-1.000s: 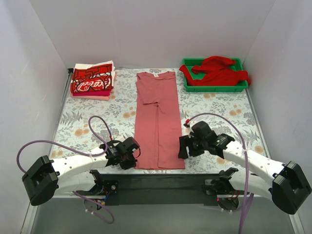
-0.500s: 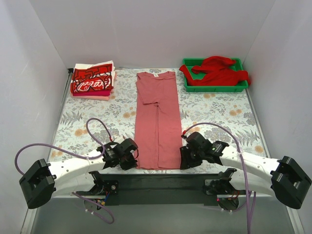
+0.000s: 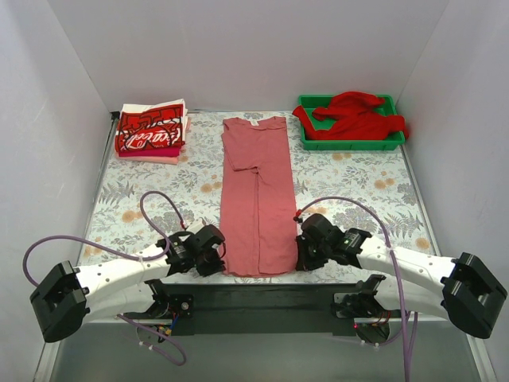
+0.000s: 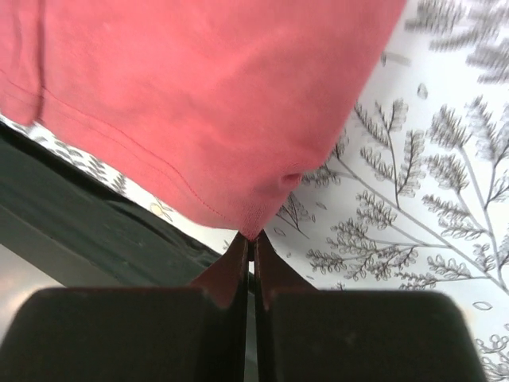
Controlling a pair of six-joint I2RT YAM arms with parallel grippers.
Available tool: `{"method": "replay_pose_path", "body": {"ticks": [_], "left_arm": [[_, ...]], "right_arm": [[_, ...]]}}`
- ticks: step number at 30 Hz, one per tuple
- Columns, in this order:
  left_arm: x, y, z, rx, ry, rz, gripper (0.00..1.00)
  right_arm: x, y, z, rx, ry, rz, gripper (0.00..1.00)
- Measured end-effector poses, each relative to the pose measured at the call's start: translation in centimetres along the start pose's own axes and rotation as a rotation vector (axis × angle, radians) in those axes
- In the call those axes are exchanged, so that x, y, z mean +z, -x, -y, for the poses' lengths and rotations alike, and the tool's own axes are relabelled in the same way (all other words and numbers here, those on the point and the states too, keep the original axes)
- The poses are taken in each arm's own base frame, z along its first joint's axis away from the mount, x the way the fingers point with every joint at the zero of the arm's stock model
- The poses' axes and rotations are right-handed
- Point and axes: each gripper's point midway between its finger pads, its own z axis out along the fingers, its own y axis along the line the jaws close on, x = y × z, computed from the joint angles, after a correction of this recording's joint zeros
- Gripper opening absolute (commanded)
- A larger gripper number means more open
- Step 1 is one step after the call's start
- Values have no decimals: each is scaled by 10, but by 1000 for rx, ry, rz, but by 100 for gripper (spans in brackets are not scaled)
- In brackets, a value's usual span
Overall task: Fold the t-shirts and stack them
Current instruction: Fold the tshirt
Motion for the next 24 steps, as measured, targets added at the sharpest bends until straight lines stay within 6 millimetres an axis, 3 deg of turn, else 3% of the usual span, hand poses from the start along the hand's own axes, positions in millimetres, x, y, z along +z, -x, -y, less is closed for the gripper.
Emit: {"method": "replay_pose_path", "body": {"ticks": [3, 11, 16, 24], "left_arm": [[-5, 8, 13, 18, -17, 24, 0], [-19, 51, 72, 34, -93, 172, 0], [-18, 94, 91, -22, -113, 260, 0], [-14, 161, 116, -54, -121, 365, 0]], "right_arm": [[-5, 20, -6, -25, -7, 55, 1], [-23, 88, -25, -93, -46, 246, 1], [-26, 119, -16, -86, -114, 317, 1], [-36, 194, 3, -22, -123, 436, 1]]}}
